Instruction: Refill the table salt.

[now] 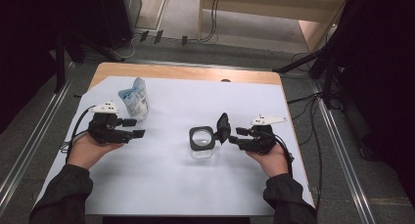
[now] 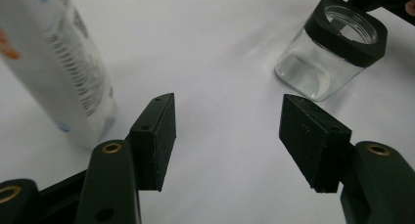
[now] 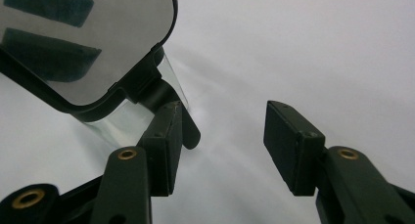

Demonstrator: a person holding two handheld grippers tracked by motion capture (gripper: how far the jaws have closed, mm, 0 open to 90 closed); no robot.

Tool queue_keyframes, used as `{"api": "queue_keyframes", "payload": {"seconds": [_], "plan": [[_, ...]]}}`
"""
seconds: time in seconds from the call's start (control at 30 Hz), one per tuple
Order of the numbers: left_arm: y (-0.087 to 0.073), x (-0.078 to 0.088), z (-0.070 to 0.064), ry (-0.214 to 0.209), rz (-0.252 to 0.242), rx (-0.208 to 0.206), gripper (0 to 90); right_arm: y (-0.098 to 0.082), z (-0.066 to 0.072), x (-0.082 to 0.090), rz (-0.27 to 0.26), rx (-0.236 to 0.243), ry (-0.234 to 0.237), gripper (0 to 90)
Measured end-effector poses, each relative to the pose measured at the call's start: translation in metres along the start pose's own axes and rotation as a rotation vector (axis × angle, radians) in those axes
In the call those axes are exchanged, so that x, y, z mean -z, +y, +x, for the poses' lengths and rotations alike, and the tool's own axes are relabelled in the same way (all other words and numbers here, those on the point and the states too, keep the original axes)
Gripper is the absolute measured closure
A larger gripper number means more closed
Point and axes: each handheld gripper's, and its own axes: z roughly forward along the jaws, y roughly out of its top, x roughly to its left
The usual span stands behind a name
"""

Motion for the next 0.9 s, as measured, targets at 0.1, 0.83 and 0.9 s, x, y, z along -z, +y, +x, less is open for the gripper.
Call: {"api": "queue_keyframes", "payload": {"seconds": [0.1, 0.83, 0.9], "plan": [[-0.004, 0.006, 0.01, 0.027, -0.014, 0.028, 39.7, 0.002, 0.0, -0.003, 0.007, 0.014, 0.004, 52.3], [0.009, 0.014, 0.057, 0.121, -0.071, 0.106, 40.2, -0.006, 0.004, 0.003, 0.026, 0.002, -0.015, 52.2], [0.012, 0.012, 0.058, 0.129, -0.067, 0.102, 40.3, -0.008, 0.004, 0.004, 0.026, -0.004, -0.018, 52.2]]}}
